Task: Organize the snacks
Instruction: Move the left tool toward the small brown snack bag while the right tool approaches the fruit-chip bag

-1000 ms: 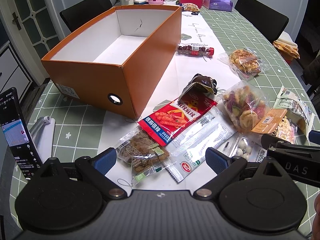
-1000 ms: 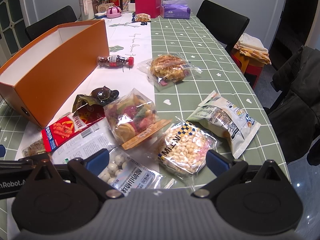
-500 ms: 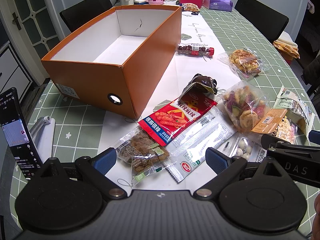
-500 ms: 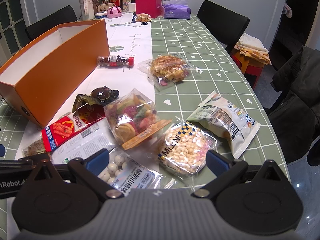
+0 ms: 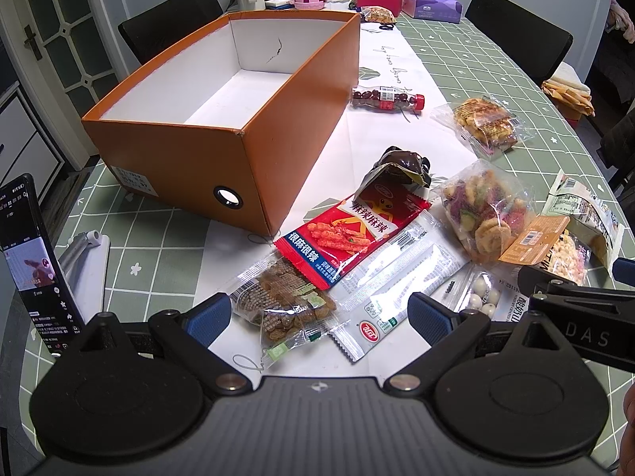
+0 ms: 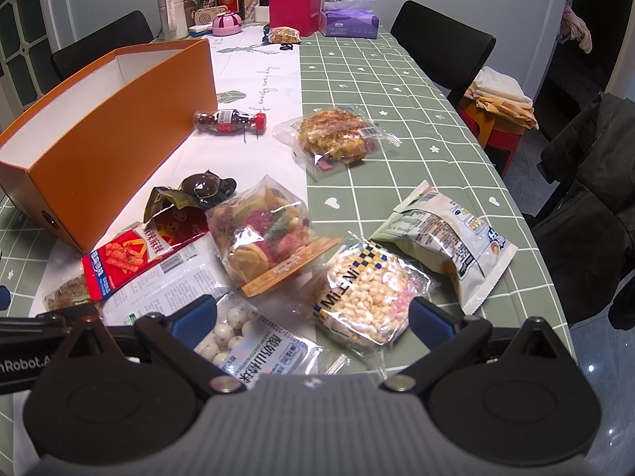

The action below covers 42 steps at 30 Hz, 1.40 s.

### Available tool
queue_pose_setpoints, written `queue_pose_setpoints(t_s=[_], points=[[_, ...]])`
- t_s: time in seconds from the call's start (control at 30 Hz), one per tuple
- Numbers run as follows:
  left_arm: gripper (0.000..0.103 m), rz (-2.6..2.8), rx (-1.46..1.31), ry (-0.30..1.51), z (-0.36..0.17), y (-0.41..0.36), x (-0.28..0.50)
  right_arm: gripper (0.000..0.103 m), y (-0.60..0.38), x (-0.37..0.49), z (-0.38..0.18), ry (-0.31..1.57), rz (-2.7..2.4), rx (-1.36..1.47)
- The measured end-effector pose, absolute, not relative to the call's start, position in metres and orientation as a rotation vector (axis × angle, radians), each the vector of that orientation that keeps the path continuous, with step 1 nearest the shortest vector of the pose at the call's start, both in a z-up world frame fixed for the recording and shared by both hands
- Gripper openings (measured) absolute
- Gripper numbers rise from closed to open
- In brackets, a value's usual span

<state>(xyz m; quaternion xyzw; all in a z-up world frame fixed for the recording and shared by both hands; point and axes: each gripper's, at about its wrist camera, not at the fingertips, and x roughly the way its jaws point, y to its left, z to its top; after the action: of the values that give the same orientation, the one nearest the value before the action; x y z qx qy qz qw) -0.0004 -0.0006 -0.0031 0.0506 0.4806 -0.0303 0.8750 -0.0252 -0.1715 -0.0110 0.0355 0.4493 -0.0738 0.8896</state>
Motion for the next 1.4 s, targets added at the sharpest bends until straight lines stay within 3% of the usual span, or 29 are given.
queue_pose_setpoints(t_s=[0.53, 1.1, 1.13, 1.23, 1.4], points=[[0.103, -0.063, 0.105, 1.022, -0.006, 0.000, 0.000, 0.100, -0.168, -0.026, -0.015, 0.948, -0.151, 0.069], [0.103, -0.087, 0.157, 1.150, -0.011, 0.015, 0.031, 0.100, -0.144, 0.021, -0.025, 1.198, 0.147, -0.179], [0.101, -0.097, 0.161, 1.147, -0.011, 0.016, 0.033, 0.100, -0.143, 0.024, -0.025, 1.206, 0.164, -0.196], [0.083, -0.114, 0.182, 1.150, -0.014, 0.017, 0.041, 0.100, -0.143, 0.035, -0.021, 1.221, 0.223, -0.213], [0.081, -0.125, 0.209, 1.191, -0.022, 0.021, 0.049, 0.096, -0.152, 0.055, -0.011, 1.238, 0.273, -0.122]])
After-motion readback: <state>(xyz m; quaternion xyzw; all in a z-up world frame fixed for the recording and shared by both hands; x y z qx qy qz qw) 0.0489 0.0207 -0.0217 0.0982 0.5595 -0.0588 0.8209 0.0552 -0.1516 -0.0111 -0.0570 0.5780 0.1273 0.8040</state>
